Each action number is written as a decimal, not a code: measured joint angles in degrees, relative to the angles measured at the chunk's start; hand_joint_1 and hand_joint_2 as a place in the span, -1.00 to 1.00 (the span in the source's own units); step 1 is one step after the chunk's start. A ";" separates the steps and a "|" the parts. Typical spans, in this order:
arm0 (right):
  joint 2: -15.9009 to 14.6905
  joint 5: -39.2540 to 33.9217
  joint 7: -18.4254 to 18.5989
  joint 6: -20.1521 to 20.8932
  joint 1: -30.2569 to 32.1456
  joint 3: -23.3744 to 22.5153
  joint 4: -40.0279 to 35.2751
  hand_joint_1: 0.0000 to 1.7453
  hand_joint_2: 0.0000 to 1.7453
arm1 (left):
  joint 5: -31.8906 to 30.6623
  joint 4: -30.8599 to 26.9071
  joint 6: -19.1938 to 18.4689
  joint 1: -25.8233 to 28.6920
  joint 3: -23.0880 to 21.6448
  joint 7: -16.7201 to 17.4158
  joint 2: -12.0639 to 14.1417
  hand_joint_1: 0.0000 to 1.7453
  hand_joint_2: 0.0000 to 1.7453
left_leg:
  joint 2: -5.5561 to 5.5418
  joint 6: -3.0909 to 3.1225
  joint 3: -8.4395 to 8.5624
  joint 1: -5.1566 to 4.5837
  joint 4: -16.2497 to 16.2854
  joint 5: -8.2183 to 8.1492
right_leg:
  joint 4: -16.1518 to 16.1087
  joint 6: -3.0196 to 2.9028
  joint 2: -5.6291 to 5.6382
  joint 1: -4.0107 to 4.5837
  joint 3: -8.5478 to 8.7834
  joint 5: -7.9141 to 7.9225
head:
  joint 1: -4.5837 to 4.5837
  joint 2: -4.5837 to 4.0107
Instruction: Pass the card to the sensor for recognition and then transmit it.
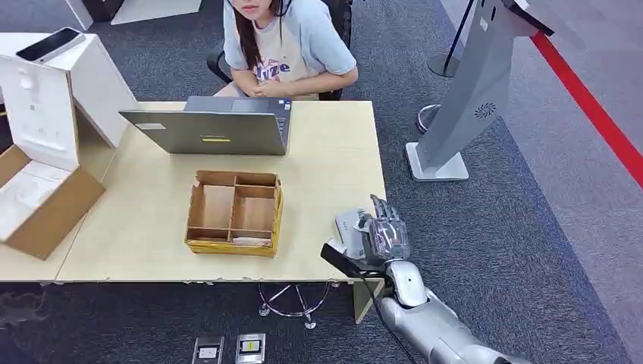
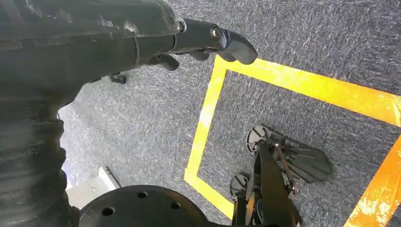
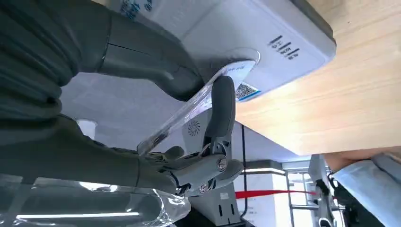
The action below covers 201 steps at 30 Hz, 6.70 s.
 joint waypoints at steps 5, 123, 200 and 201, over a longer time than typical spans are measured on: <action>-0.74 0.61 1.64 0.13 3.00 -0.74 -3.84 1.00 1.00 | 0.02 0.00 -0.26 0.00 -0.04 0.00 0.00 -1.00 1.00 | 0.02 0.00 0.12 0.00 0.00 0.00 | 0.00 0.00 0.02 0.00 0.11 0.00 | 0.00 0.00; 12.63 2.89 -31.84 -5.44 10.67 -28.39 -20.09 1.00 1.00 | 2.95 0.00 -0.90 -0.11 -8.37 -0.11 1.22 -1.00 1.00 | 0.04 0.00 -0.09 0.00 -0.01 0.00 | 0.02 0.00 0.04 0.00 -0.07 0.00 | 0.00 0.00; 18.10 -1.40 -21.76 -5.42 -8.64 -10.60 -4.05 -1.00 1.00 | 4.79 0.00 -2.21 -0.30 -11.82 -1.31 1.55 -1.00 1.00 | 0.01 -0.03 -0.22 0.01 0.00 0.02 | 0.06 -0.01 0.02 0.02 -0.21 0.00 | 0.00 0.00; 17.64 -1.75 -20.40 -5.42 -8.21 -10.43 -5.63 -1.00 1.00 | 4.83 0.00 -2.32 -0.31 -11.82 -1.33 1.55 -1.00 1.00 | 0.01 -0.03 -0.22 0.01 0.00 0.02 | 0.06 -0.01 0.02 0.02 -0.21 0.00 | 0.00 0.00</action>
